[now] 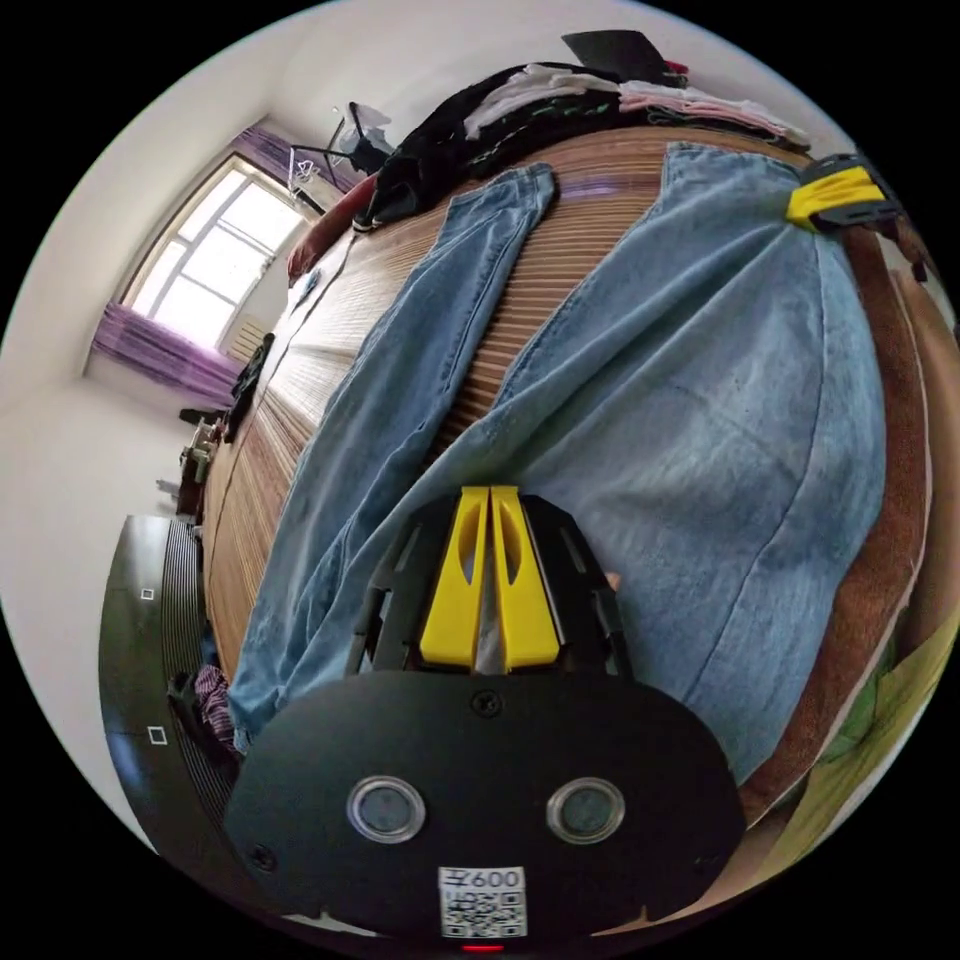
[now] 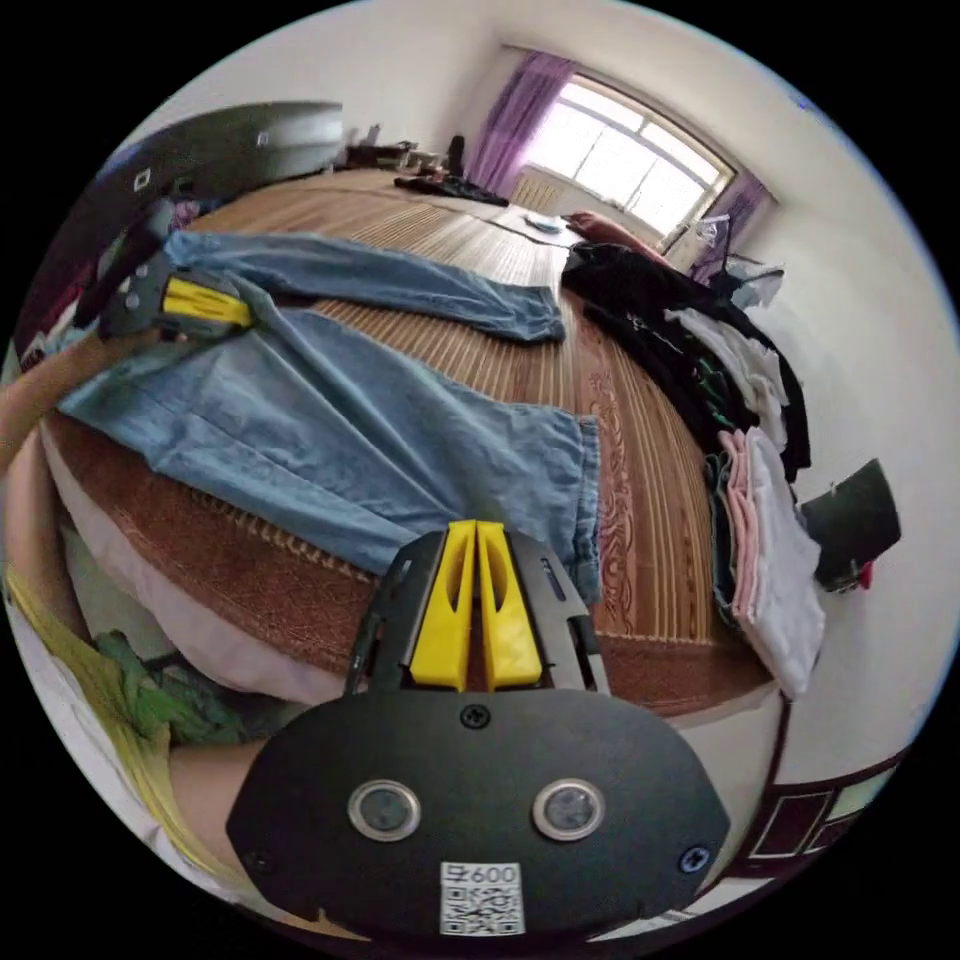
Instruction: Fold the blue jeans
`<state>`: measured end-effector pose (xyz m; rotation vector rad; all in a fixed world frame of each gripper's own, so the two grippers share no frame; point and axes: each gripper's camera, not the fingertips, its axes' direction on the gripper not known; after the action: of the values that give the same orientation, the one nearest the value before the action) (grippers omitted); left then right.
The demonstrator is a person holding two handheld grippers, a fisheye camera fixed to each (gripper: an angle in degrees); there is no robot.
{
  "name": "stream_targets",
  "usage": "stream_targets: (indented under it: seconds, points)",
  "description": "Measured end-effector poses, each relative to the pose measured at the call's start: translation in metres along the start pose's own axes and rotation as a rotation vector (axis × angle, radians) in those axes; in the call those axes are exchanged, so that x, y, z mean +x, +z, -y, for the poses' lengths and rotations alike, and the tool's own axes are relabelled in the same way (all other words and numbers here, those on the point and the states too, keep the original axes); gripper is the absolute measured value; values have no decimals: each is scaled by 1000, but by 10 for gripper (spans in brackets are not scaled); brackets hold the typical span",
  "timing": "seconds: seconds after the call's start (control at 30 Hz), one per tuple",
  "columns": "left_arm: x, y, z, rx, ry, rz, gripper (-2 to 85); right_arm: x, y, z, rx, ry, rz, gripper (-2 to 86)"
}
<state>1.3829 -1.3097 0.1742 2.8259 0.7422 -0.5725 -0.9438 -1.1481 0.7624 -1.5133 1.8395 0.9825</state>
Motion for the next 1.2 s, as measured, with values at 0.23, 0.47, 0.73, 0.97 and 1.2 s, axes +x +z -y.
stream_targets:
  seconds: [0.23,0.47,0.73,0.97,1.2]
  points:
    - [-77,-32,-88,73,-254,-161,5,-19,-17,-27,58,-19,-320,-8]
    - [-117,-101,-277,149,-547,32,4,-42,-69,-35,286,78,-162,-8]
    - [-82,-55,-347,237,-699,-142,5,-199,-55,24,246,-305,-295,-8]
    - [-78,-62,-354,215,-628,-64,4,-90,6,-13,-83,-205,-394,-8]
    - [-79,-64,-362,222,-623,-22,3,27,-64,-80,182,315,-531,-8]
